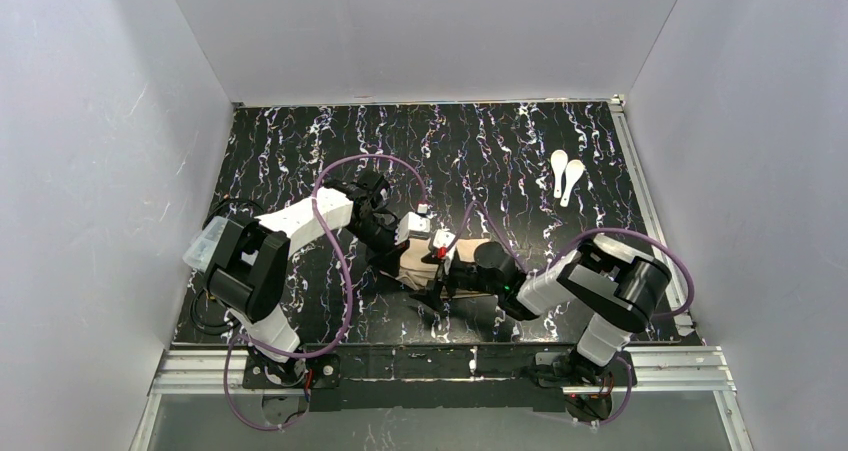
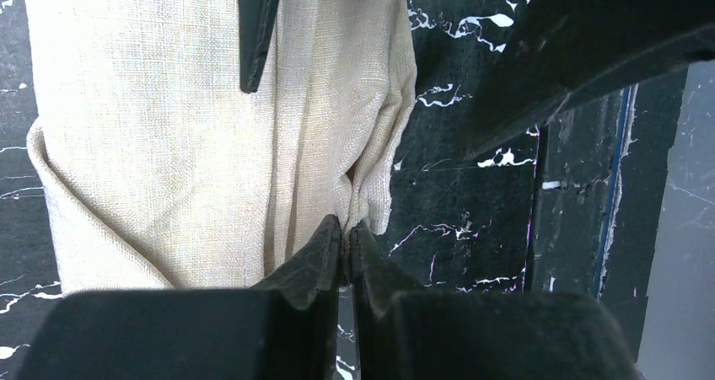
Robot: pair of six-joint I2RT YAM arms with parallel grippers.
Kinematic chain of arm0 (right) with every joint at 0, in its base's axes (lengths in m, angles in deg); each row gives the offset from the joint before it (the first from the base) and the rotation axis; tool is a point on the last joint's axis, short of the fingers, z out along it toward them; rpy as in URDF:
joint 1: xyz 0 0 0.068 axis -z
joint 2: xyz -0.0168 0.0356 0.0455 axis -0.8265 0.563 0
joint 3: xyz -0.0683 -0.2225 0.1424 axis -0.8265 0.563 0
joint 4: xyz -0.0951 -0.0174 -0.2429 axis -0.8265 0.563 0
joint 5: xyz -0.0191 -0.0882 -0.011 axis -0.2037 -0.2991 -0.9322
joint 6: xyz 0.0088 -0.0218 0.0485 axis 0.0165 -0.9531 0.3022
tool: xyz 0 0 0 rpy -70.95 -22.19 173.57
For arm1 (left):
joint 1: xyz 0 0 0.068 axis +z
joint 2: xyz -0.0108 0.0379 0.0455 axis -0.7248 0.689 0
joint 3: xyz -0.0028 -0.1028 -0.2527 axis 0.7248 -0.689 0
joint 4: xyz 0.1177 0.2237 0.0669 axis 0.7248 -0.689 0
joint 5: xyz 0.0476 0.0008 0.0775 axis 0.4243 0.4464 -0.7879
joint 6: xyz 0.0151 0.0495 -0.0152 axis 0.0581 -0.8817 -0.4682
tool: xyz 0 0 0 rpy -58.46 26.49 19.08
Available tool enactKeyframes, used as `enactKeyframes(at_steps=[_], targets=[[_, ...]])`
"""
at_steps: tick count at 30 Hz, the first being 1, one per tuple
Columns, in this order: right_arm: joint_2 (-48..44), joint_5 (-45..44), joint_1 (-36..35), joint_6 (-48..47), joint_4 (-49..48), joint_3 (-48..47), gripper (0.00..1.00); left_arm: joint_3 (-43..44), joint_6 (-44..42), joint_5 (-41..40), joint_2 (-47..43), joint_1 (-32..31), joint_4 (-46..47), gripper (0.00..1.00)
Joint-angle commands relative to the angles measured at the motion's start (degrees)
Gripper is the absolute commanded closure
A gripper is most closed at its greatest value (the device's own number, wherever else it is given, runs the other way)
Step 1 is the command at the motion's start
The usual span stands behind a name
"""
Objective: Fold the napkin into a case and place the utensils inside
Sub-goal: Pick up the 2/3-rectangle-folded napkin from the center of the board.
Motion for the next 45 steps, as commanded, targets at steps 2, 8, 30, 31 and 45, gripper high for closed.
enactKeyframes(at_steps=[2, 8, 30, 31, 45], targets=[[1.01, -1.69, -0.66, 0.88, -6.86, 1.16, 0.01, 1.77, -0.78, 2.50, 0.21, 0.47, -1.83, 1.00], [0.93, -7.98, -2.40, -0.63, -7.92, 0.71, 0.04, 2.03, -0.93, 2.92, 0.30, 0.51, -2.12, 1.00], [12.63, -9.92, -3.23, 5.45, -27.63, -0.61, 0.32, 2.93, -1.63, 3.10, 0.61, 0.99, -4.43, 1.00], [12.72, -9.16, -3.16, 5.74, -26.69, -1.38, 0.39, 2.87, -1.58, 3.38, 0.65, 0.99, -4.35, 1.00], [15.58, -4.64, -2.84, 8.02, -24.75, -4.48, 0.76, 3.89, -2.25, 2.97, 0.67, 1.08, -5.57, 0.93]])
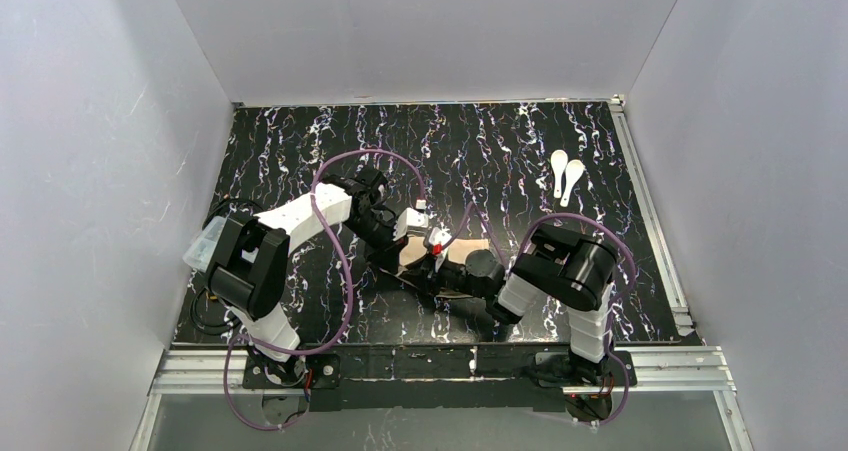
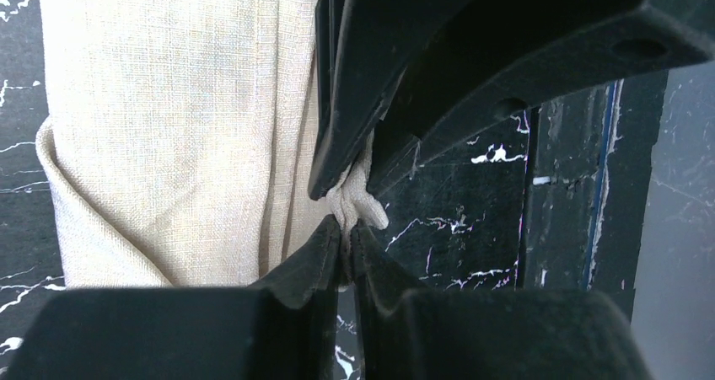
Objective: Fold the napkin into a case and place the utensils inside
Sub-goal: Pick up the 2/3-rectangle-folded napkin from the center of the board.
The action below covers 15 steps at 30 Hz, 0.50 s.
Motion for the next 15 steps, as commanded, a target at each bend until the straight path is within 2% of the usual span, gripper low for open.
enactKeyframes(at_steps=[1, 3, 9, 15], targets=[[0.60, 2.03, 0.38, 1.24, -3.91, -1.97, 0.80, 2.04, -1.88, 1.18, -0.15, 0.10, -3.70, 0.90], [0.15, 2.72, 0.89, 2.06, -3.28, -2.03, 0.84, 1.91, -3.35, 0.57, -0.36, 0.35, -5.06, 0.82], [-0.21, 4.84, 1.62, 2.98, -1.24, -2.60, 0.88, 0.78, -6.24, -0.78, -1.32, 1.08, -7.54, 0.73], [0.08, 6.49, 2.23, 4.40, -0.99, -2.82, 0.90, -0.60, -7.15, -0.75, -1.99, 1.11, -5.26, 0.69]])
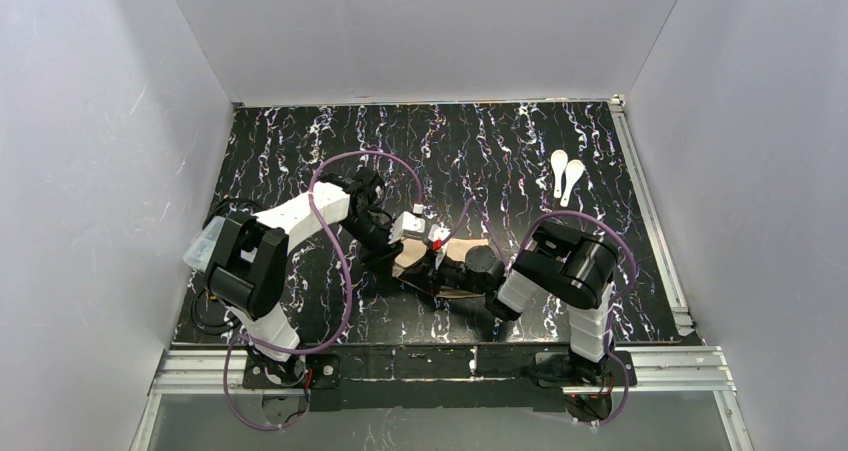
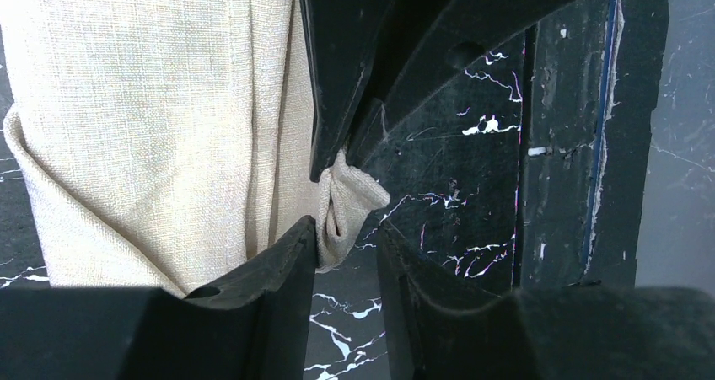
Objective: Fold the napkin into a case and place the utensils inside
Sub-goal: Pick up the 2/3-rectangle-folded napkin from the center of the board.
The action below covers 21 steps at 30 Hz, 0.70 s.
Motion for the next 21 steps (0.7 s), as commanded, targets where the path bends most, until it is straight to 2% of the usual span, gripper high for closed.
enactKeyframes(at_steps=[1, 8, 10, 13, 19, 21], targets=[[0.05, 1.81, 0.75, 1.44, -2.50, -1.77, 0.90, -1.25, -1.40, -0.01, -2.08, 0.13, 0.20, 0.69], [1.60, 2.84, 1.11, 3.56, -3.86, -2.58, 0.91, -1.83, 1.58, 3.09, -2.03, 0.04, 3.00, 0.65], [2.10, 3.30, 1.07, 4.09, -4.05, -2.93, 0.91, -2.33, 2.78, 2.48, -2.14, -0.07, 4.48, 0.62], [2.67, 3.76, 1.19, 4.80, -4.43, -3.09, 0.92, -3.09, 5.83, 0.41, -2.42, -0.05, 7.56, 0.64], [2.47, 4.45, 1.21, 5.24, -3.73, -2.93, 0.92, -3.75, 12.86, -5.72, -2.71, 0.07, 13.58, 0.89], [2.48, 4.63, 1.25, 5.39, -3.70, -2.67, 0.92, -3.39, 14.33, -7.01, -2.91, 0.17, 13.98, 0.94]])
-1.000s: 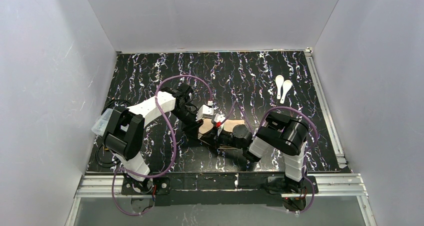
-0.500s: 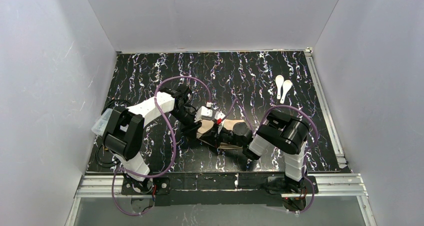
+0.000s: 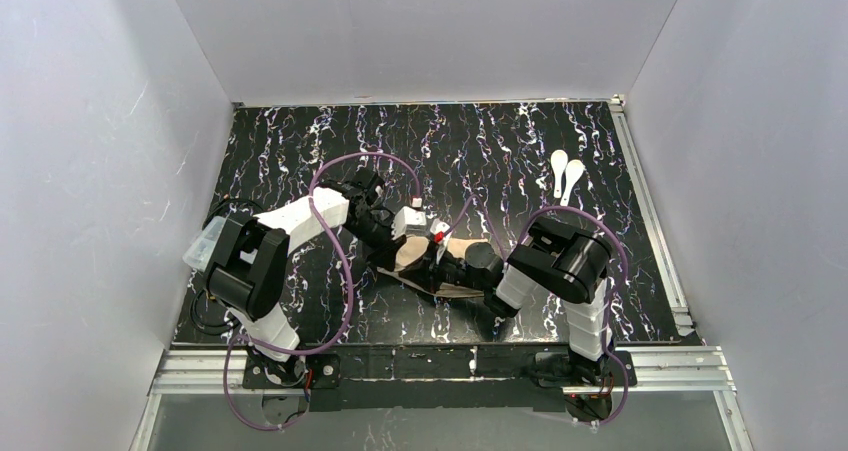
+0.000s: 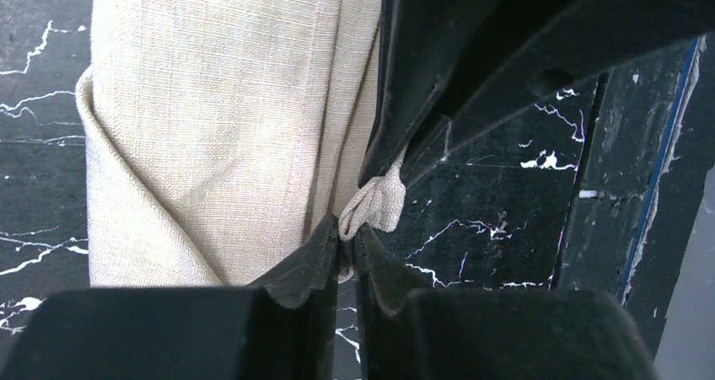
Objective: Fold the napkin into a case and place the utensils inside
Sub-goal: Pick up the 2/3-rectangle-folded napkin from the center of the board.
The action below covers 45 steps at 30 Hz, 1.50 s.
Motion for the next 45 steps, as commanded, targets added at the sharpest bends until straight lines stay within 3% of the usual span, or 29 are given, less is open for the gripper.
enactKeyframes(at_steps=[1, 4, 8, 12, 14, 15, 21, 28, 31, 34, 35, 45], targets=[[-0.12, 2.54, -0.47, -0.12, -3.02, -1.47, 0.92, 0.27, 6.83, -4.79, -2.74, -0.01, 3.96, 0.95], [-0.03, 2.52, -0.49, 0.17, -3.04, -1.52, 0.92, 0.87, 8.52, -4.24, -2.75, 0.47, 3.84, 0.93], [0.08, 2.36, -0.23, 0.98, -3.02, -1.82, 0.92, 0.85, 5.29, 1.38, -2.68, 0.48, -1.93, 0.74], [0.15, 2.33, 0.37, 2.47, -3.05, -1.91, 0.93, 0.22, -1.25, 4.06, -3.22, 0.48, -7.23, 0.68], [0.31, 2.61, 0.55, 3.24, -2.90, -2.11, 0.93, -0.20, -3.62, 5.03, -3.78, 0.48, -9.03, 0.61], [0.43, 2.86, 0.67, 3.57, -2.81, -2.29, 0.93, -0.38, -4.29, 5.29, -4.00, 0.48, -9.33, 0.51], [1.17, 3.99, 1.20, 5.75, -1.81, -3.42, 0.94, -0.54, -0.26, 4.14, -4.41, 0.04, -3.45, 0.49], [1.82, 5.15, 1.81, 7.30, -2.24, -3.36, 0.96, -1.72, 1.31, -0.78, -3.63, -0.66, 2.12, 0.58], [2.23, 5.47, 1.91, 7.83, -2.73, -3.14, 0.96, -2.03, 2.44, -2.38, -3.74, -0.64, 3.14, 0.73], [2.63, 5.97, 1.96, 8.51, -3.22, -3.13, 0.97, -1.89, 4.86, -4.16, -3.71, -0.58, 4.55, 0.97], [2.65, 6.12, 2.02, 8.77, -3.47, -3.06, 0.97, -1.82, 5.69, -4.62, -3.68, -0.50, 5.02, 1.00], [1.77, 6.63, 2.17, 10.71, -3.72, -3.36, 0.91, -0.67, 9.66, -2.26, -2.73, 0.13, 3.96, 1.00]])
